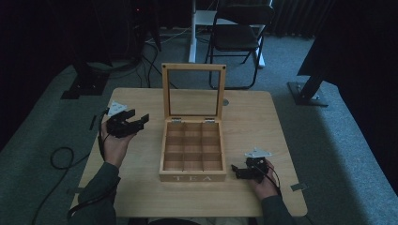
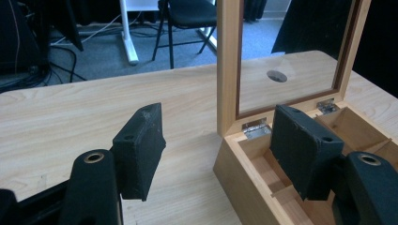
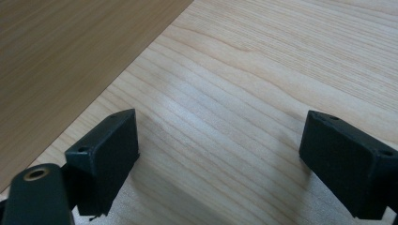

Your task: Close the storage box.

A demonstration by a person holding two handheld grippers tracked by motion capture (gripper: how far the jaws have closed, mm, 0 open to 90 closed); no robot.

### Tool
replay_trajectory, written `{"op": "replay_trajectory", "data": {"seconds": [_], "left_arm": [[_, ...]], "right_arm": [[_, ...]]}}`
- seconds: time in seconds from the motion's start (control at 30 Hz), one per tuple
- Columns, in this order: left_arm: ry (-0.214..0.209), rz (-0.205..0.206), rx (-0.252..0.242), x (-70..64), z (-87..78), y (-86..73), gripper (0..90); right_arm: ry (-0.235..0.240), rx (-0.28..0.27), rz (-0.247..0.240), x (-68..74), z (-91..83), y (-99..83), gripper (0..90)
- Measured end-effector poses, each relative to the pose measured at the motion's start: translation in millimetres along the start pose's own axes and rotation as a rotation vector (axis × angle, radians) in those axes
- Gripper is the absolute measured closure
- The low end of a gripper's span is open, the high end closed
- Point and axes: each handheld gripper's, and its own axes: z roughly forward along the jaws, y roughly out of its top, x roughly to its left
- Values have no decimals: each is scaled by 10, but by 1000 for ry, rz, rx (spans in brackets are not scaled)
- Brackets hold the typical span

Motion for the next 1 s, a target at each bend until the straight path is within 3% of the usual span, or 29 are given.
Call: {"op": "replay_trajectory", "data": {"seconds": [0.6,1.0], "left_arm": [[-20,76,-35,-7,135,122,352],[-28,102,-16,-19,243,137,352]], "right_arm": [[0,0,0,0,0,0,117],[0,0,0,0,0,0,117]]}}
